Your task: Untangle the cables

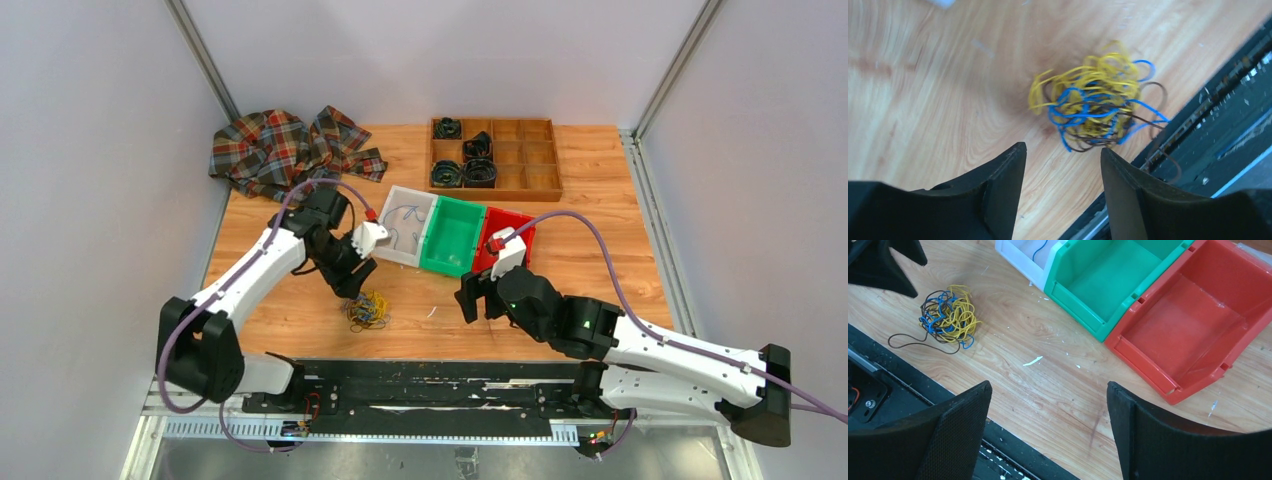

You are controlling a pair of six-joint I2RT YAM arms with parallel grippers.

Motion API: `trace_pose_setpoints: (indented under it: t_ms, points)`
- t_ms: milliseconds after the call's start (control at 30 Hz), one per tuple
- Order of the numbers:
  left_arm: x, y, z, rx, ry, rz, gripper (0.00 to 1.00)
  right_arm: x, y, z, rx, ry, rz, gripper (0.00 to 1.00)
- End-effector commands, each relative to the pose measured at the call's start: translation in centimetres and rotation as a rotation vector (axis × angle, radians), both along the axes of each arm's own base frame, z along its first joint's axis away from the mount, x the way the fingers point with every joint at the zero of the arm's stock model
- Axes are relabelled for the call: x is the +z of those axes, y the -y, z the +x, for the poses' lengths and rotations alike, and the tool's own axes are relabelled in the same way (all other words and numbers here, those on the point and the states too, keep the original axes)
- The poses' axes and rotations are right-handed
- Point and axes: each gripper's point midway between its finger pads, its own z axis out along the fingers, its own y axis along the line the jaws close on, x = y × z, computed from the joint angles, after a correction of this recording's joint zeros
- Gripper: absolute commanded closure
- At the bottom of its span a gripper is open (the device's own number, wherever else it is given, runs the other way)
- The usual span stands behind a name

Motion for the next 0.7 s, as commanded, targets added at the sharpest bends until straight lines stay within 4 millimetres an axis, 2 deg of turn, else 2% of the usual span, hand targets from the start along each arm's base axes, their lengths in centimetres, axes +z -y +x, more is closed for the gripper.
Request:
trace_pose_setpoints:
  t_ms: [0, 67, 167, 367, 467, 667]
  points:
    - [-1.3, -1.2, 1.6, 0.238, -0.106, -0.049, 0.37, 0.9, -0.4, 0.3, -0.007, 0.005, 0.046, 0.16]
    - [-1.8, -1.4, 1.7, 0.254, -0.13, -0.036, 0.32, 0.9, -0.6, 0.4, -0.004, 0.008, 0.044, 0.16]
    - [-2.2, -0.5, 1.2, 0.229, -0.198, -0.069, 0.28, 1.0, -0.8, 0.6, -0.003, 0.011, 0.04, 0.17]
    - [-3.4, 0.5, 1.2, 0.216, -0.301, -0.092, 0.31, 0.6, -0.9, 0.5, -0.005, 0.005, 0.042, 0.19]
    - [-3.1, 1.4, 1.1, 0.215, -0.339, -0.133, 0.46, 0.5, -0.8, 0.5, -0.006, 0.004, 0.043, 0.19]
    - [-0.8, 2.7, 0.8, 0.184, -0.347, -0.22, 0.71, 0.6, -0.7, 0.5, -0.004, 0.011, 0.044, 0.21]
